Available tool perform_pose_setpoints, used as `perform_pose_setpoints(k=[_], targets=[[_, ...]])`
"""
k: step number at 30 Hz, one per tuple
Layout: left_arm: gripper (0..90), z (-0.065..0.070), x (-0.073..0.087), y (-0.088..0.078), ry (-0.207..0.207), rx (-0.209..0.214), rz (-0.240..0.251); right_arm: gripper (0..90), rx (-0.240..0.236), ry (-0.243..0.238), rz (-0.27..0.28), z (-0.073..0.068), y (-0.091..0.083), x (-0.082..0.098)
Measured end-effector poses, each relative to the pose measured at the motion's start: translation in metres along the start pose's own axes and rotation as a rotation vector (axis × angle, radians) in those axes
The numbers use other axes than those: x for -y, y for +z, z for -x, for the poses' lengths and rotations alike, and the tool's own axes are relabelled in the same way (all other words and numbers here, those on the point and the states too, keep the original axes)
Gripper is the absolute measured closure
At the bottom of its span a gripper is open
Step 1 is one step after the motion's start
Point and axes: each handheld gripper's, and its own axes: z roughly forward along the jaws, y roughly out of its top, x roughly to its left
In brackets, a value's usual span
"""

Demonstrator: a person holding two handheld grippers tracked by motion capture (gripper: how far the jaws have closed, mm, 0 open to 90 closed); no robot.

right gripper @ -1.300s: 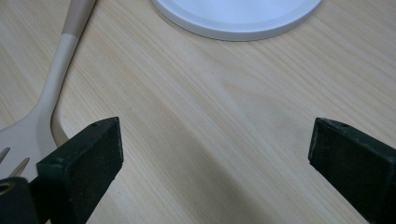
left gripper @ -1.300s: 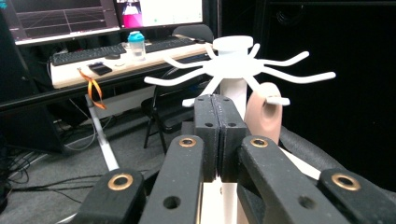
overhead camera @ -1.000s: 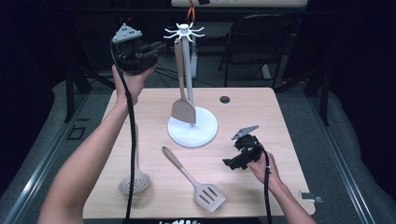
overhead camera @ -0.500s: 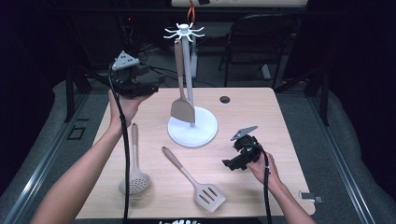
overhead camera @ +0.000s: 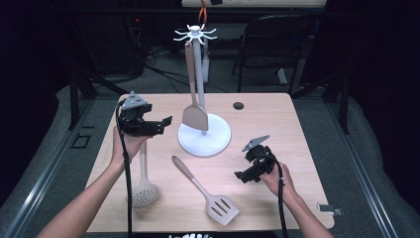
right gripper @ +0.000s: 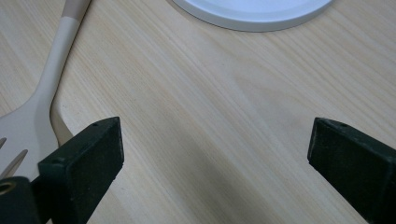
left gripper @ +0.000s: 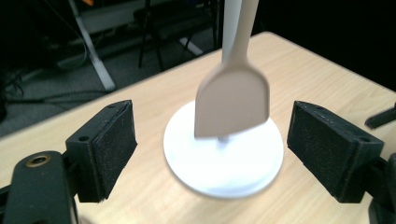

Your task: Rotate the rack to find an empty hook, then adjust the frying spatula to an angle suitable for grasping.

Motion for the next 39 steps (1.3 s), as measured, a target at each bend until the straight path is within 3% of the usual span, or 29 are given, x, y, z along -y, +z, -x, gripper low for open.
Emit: perform_pose_setpoints(k=[10, 16, 21, 30, 36, 39], targets=[[7.0, 0.004, 0.044, 0.013, -0.057, 0.027, -0.108, 3.1, 0.005, 0.000, -0.014, 0.000, 0.002, 0.001], [2.0, 0.010, 0.066, 0.022, -0.042, 0.041, -0.189, 3.2, 0.007, 0.003, -0.018, -0.001, 0.002, 0.001], [0.2, 0.012, 0.081, 0.023, -0.064, 0.045, -0.195, 3.2, 0.002, 0.015, -0.013, -0.001, 0.004, 0.002], [0.0, 0.022, 0.091, 0.024, -0.054, 0.064, -0.199, 5.5, 0.001, 0.010, -0.009, -0.005, 0.004, 0.000], [0.0, 0.023, 0.099, 0.026, -0.070, 0.065, -0.233, 14.6, 0.014, -0.017, -0.039, -0.016, 0.006, -0.003], [0.0, 0.022, 0.102, 0.030, -0.072, 0.044, -0.249, 20.5, 0.010, -0.022, -0.049, -0.022, 0.006, -0.002]])
